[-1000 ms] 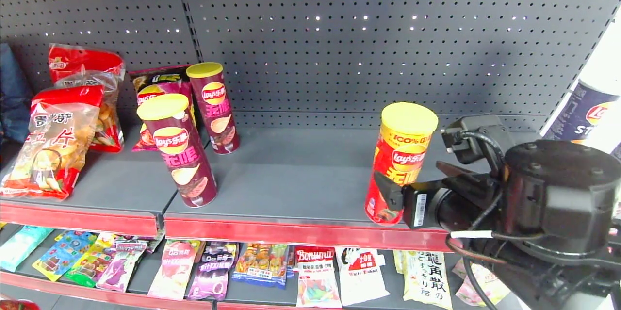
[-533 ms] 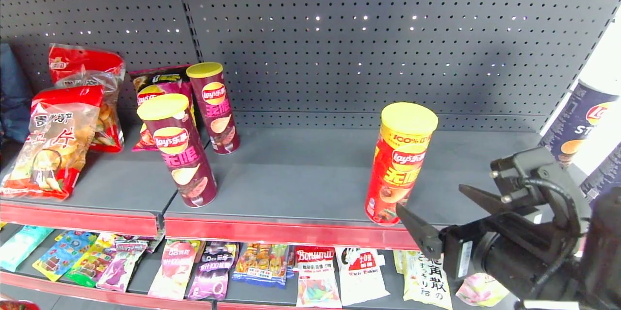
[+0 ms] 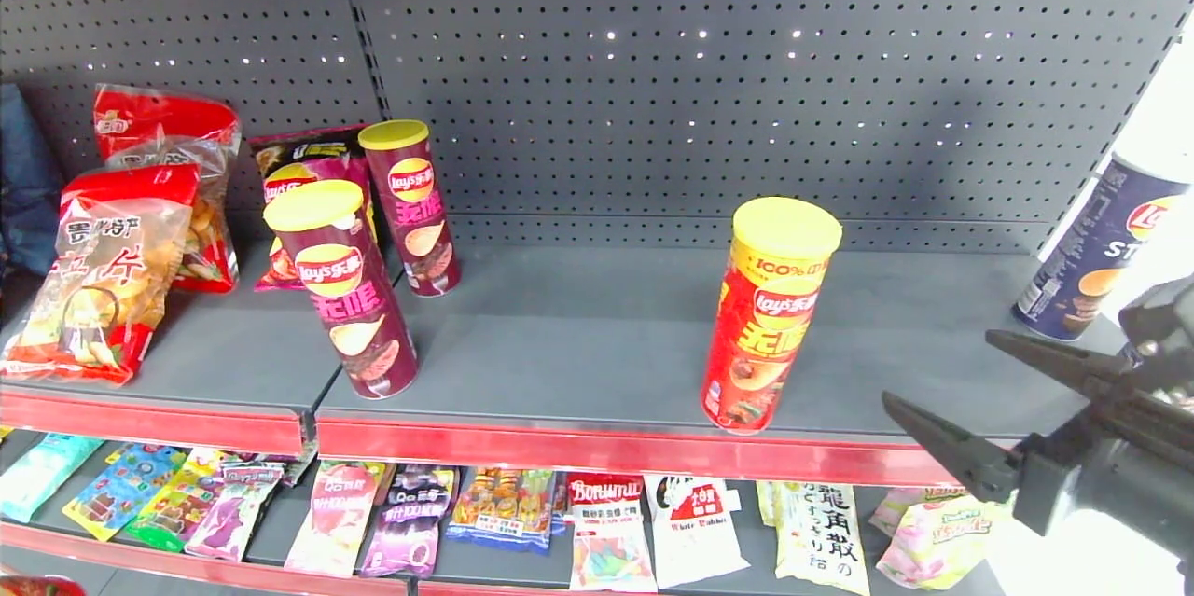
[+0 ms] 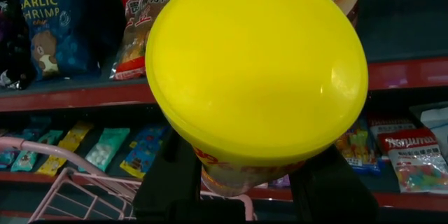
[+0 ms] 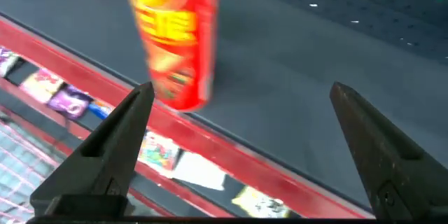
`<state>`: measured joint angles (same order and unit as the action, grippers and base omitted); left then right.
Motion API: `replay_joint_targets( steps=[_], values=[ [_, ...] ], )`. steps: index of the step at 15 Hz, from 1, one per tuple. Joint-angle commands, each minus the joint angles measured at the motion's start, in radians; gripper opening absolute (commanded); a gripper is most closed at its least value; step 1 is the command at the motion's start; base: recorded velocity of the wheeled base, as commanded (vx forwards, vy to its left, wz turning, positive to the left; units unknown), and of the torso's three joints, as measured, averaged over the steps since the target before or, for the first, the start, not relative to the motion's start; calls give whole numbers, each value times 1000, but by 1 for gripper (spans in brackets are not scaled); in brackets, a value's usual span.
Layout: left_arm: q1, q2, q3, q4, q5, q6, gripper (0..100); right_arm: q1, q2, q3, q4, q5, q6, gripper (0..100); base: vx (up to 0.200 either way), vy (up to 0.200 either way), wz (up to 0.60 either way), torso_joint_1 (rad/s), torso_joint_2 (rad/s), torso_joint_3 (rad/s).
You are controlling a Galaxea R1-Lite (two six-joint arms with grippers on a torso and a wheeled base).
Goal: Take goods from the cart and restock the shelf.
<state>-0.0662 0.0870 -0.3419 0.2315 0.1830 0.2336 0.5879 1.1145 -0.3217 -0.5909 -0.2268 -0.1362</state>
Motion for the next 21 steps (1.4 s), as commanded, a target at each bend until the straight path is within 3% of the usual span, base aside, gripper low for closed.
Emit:
replay_joint_targets(
  steps=[1, 3, 8, 10, 11, 12, 13, 14, 15, 16, 17, 19, 21],
  values=[
    [-1, 3, 1, 0, -8, 0, 0, -164, -163, 108, 22, 80, -34, 100, 0, 0, 0, 0, 0, 0],
    [-1, 3, 1, 0, -28, 0, 0, -218, -248, 139, 75, 86, -34, 100, 0, 0, 0, 0, 0, 0],
    [-1, 19, -16, 0, -100, 0, 0, -283, -510, 139, 356, 72, -31, 100, 0, 0, 0, 0, 0, 0],
    [-3, 25, -26, 0, -169, -10, 0, -381, -625, 142, 476, 63, -25, 100, 0, 0, 0, 0, 0, 0],
    [-4, 23, -25, 2, -240, -16, 0, -476, -706, 147, 556, 61, -25, 100, 0, 0, 0, 0, 0, 0],
    [-4, 25, -22, 2, -303, -45, 0, -519, -772, 162, 599, 64, -25, 100, 0, 0, 0, 0, 0, 0],
    [-4, 26, -22, 2, -327, -63, 0, -527, -802, 168, 617, 64, -25, 100, 0, 0, 0, 0, 0, 0],
    [-4, 63, -32, 0, -375, -128, 0, -540, -904, 201, 681, 63, -25, 100, 0, 0, 0, 0, 0, 0],
    [-6, 85, -48, -3, -381, -160, 0, -542, -946, 207, 709, 63, -25, 100, 0, 0, 0, 0, 0, 0],
    [-6, 134, -78, -4, -384, -221, 0, -534, -1021, 214, 753, 70, -25, 100, 0, 0, 0, 0, 0, 0],
    [-6, 142, -81, -6, -387, -227, 0, -531, -1027, 216, 753, 72, -23, 100, 0, 0, 0, 0, 0, 0],
    [-6, 135, -78, -1, -481, -220, 0, -534, -1030, 220, 752, 61, 58, 100, 0, 0, 0, 0, 0, 0],
    [-1, 149, -83, -3, -479, -218, 0, -546, -1038, 220, 752, 50, 69, 100, 0, 0, 0, 0, 0, 0]
  ],
)
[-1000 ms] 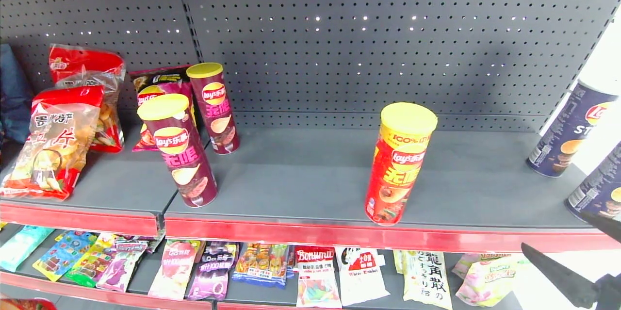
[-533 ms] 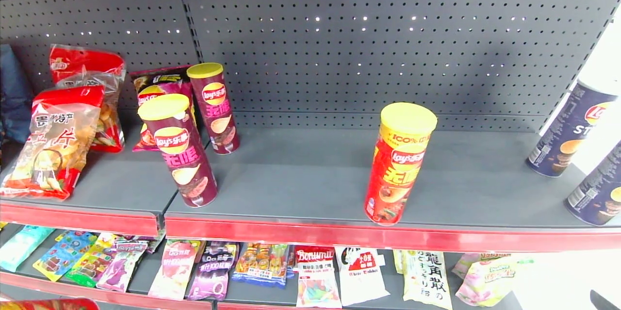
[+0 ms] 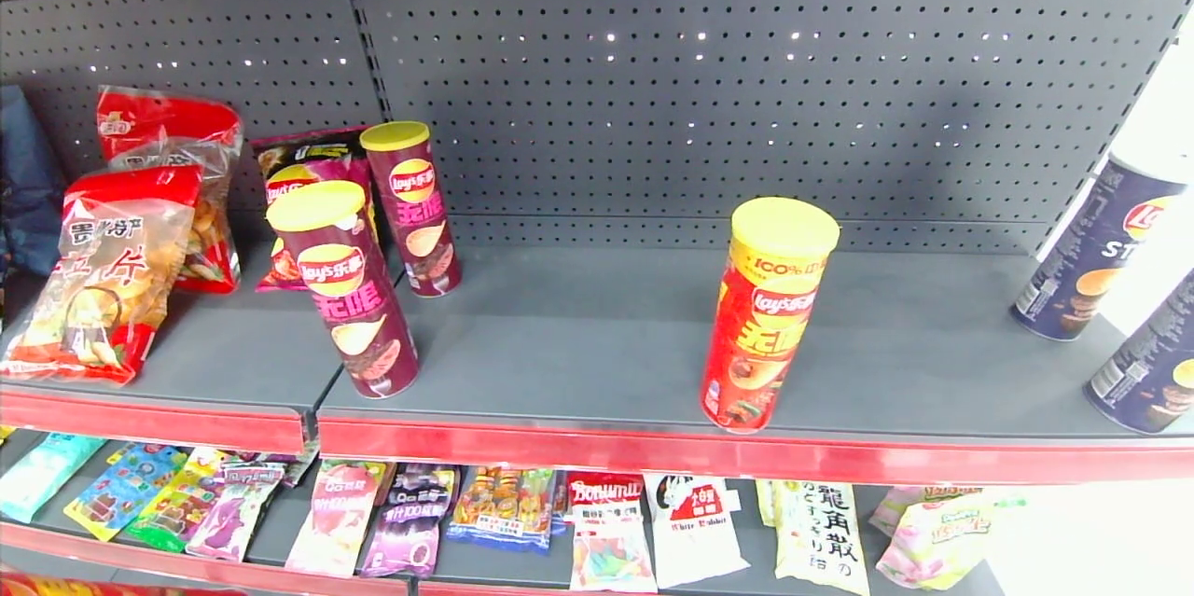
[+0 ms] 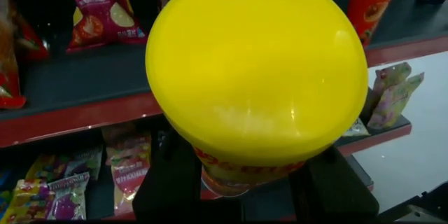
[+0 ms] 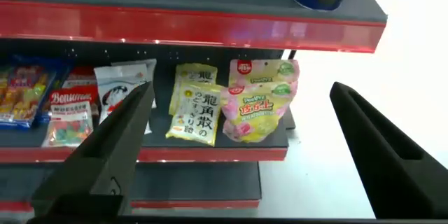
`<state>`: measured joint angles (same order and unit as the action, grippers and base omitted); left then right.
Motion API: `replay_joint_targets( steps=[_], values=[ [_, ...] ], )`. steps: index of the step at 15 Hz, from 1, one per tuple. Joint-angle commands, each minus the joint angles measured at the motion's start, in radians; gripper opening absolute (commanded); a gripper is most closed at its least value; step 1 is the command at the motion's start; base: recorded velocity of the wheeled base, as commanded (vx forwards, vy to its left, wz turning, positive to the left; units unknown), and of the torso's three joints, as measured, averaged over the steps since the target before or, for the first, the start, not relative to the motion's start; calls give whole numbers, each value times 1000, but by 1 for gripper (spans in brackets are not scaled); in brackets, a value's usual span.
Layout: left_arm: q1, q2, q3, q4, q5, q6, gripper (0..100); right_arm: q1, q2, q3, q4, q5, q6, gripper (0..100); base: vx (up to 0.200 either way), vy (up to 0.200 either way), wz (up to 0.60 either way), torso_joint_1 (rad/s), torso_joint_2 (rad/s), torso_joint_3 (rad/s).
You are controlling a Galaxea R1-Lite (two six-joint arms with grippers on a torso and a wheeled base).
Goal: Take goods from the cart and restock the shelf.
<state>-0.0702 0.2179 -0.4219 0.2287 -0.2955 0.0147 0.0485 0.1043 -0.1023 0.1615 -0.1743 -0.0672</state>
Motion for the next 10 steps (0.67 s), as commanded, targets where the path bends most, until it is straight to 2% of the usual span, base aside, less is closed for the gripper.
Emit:
replay_joint_targets(
  steps=[1, 9, 10],
  values=[
    [3, 18, -3, 0, -1, 1, 0, -22, -47, 1, 0, -7, -2, 100, 0, 0, 0, 0, 0, 0],
    [1, 29, -6, 1, -10, 1, 0, -45, -101, 1, 1, -11, 15, 100, 0, 0, 0, 0, 0, 0],
    [1, 34, -8, 1, -10, 1, 0, -45, -101, 1, 1, -10, 14, 100, 0, 0, -600, 2, 2, -2]
  ],
)
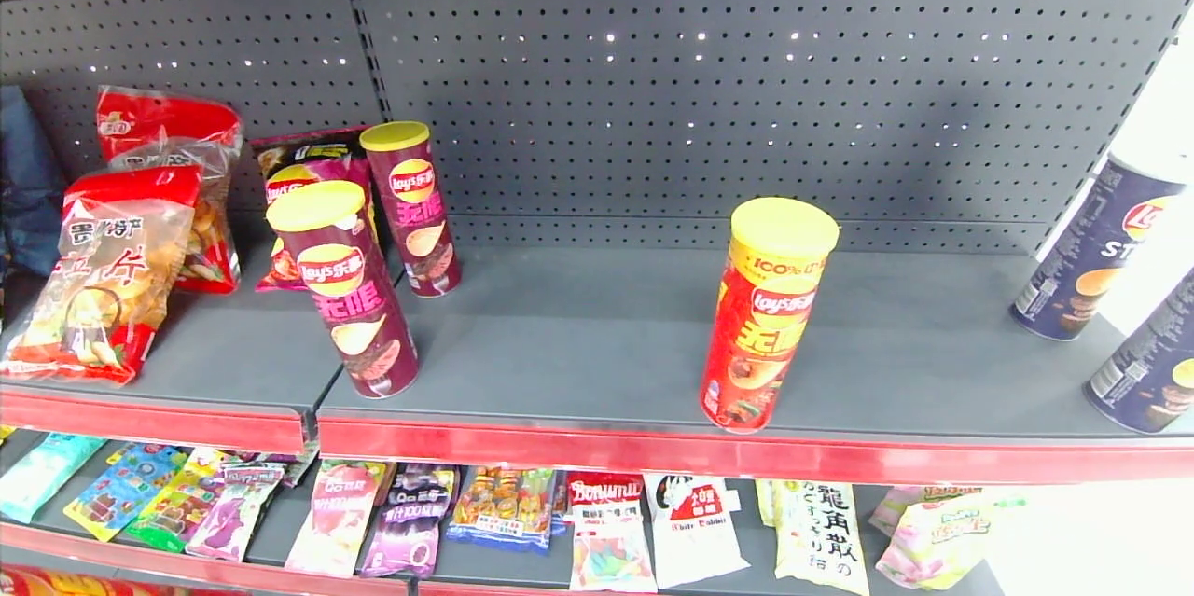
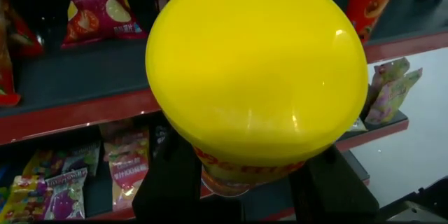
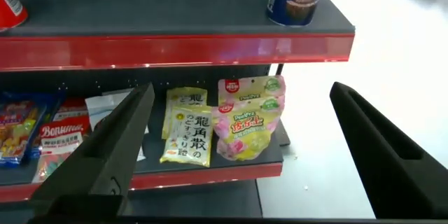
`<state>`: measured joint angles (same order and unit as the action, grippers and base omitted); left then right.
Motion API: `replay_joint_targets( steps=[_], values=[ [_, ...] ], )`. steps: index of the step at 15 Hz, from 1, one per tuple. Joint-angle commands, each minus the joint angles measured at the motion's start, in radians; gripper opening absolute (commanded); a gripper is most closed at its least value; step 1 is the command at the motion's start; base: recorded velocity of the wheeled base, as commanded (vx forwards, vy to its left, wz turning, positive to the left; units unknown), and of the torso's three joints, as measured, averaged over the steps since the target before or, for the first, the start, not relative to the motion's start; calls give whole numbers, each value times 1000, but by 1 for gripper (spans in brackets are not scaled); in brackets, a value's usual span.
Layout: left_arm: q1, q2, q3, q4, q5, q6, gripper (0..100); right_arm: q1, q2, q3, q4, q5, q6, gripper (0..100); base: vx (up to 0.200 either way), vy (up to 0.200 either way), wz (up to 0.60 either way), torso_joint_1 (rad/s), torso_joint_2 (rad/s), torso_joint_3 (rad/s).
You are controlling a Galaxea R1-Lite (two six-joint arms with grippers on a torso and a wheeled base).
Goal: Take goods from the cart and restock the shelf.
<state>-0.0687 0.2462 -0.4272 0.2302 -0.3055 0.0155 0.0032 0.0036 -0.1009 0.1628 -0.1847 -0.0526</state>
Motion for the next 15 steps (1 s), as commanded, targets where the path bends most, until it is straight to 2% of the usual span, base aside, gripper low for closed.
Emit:
replay_joint_targets(
  steps=[1, 8, 15],
  values=[
    [0, 7, -5, 0, 0, 0, 0, 0, -1, 0, 0, 4, -1, 100, 0, 0, -600, 7, -2, 2],
    [0, 8, -8, 0, 2, 0, 0, 0, -1, 0, 0, 8, -1, 100, 0, 0, -600, 2, 0, 2],
    [0, 36, -10, -8, 2, 0, 0, 0, -4, 13, -20, 19, 7, 100, 0, 0, 0, 0, 0, 0]
  ],
)
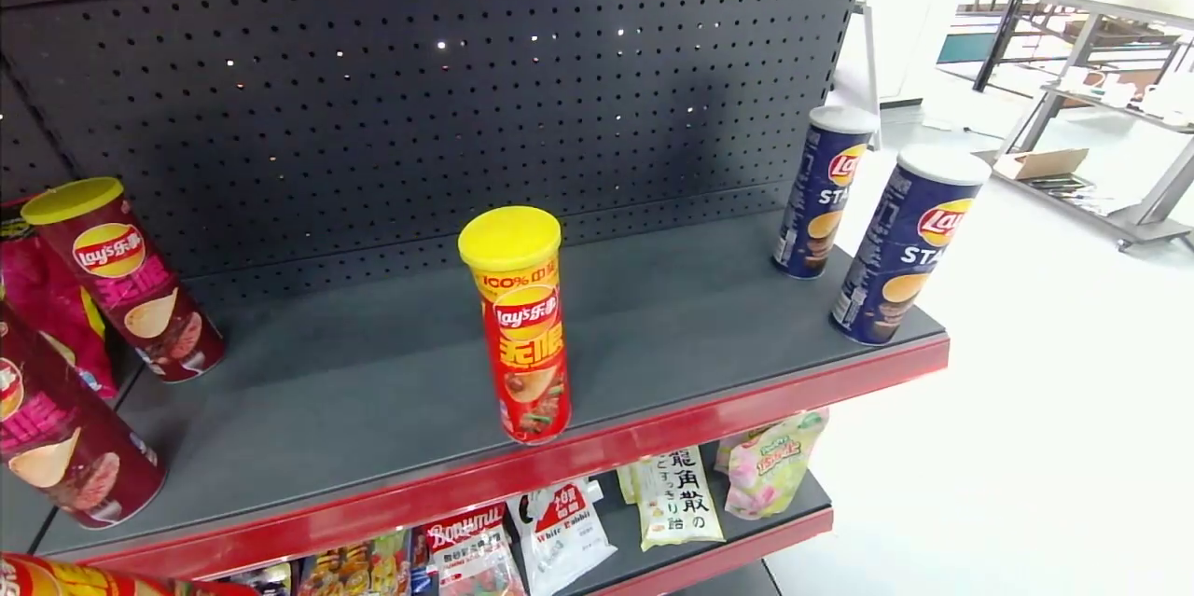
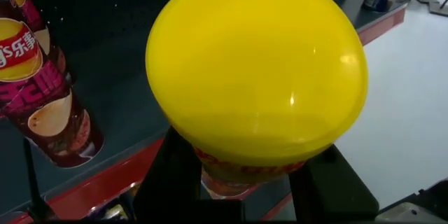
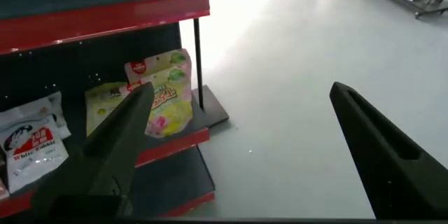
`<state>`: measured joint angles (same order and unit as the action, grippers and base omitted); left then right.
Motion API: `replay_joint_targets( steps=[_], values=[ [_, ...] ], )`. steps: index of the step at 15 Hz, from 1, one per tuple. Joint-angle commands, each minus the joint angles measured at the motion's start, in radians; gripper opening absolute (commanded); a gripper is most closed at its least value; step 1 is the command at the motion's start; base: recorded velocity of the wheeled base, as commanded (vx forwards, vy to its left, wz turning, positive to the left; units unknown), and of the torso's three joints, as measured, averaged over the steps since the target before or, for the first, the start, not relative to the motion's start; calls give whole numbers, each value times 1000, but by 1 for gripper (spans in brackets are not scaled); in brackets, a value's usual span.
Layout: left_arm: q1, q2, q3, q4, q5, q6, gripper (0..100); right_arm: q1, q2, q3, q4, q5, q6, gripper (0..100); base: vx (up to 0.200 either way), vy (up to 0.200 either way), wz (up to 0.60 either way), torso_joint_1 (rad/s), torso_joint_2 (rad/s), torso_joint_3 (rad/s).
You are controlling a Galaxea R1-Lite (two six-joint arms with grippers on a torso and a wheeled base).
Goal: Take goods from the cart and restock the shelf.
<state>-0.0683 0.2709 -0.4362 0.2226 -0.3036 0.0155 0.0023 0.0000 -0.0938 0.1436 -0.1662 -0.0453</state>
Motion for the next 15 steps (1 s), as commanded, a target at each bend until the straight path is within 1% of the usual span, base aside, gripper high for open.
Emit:
replay_joint_targets(
  steps=[1, 2, 3, 4, 5, 6, 8, 11, 12, 13, 15],
  values=[
    [-1, 13, 4, 0, 0, 0, 0, 1, 0, 31, -59, 27, -1, 100, 0, 0, 0, 0, 0, 0],
    [-1, 14, 8, 1, 0, 0, 0, 1, 0, 55, -110, 79, 1, 100, 0, 0, 0, 0, 0, 0],
    [-1, 14, 8, 1, 0, 0, 0, 1, 0, 55, -110, 79, 1, 100, 0, 0, 0, 0, 0, 0],
    [-4, 19, 19, 1, -12, -2, 0, 1, 0, 69, -145, 152, -2, 100, 0, 0, 0, 0, 0, 0],
    [-4, 19, 27, 1, -37, -2, 0, 1, 0, 72, -150, 182, 2, 100, 0, 0, 0, 0, 0, 0],
    [-4, 18, 27, 0, -46, -2, 0, 1, 0, 72, -148, 194, 9, 100, 0, 0, 0, 0, 0, 0],
    [-5, 13, 36, 1, -60, -3, 0, 1, 0, 94, -142, 201, 21, 100, 0, 0, 0, 0, 0, 0],
    [-4, 13, 45, -5, -66, -6, 0, 1, 0, 94, -142, 177, 30, 100, 0, 0, 0, 0, 0, 0],
    [-4, 19, 42, -6, -78, -6, 0, 1, 0, 94, -142, 177, 32, 100, 0, 0, 0, 0, 0, 0],
    [-4, 24, 39, -6, -103, -6, 0, 1, 0, 94, -142, 177, 32, 100, 0, 0, 0, 0, 0, 0],
    [-4, 18, 47, -5, -114, -6, 0, 1, 0, 94, -142, 177, 32, 100, 0, 0, 0, 0, 0, 0]
  ],
)
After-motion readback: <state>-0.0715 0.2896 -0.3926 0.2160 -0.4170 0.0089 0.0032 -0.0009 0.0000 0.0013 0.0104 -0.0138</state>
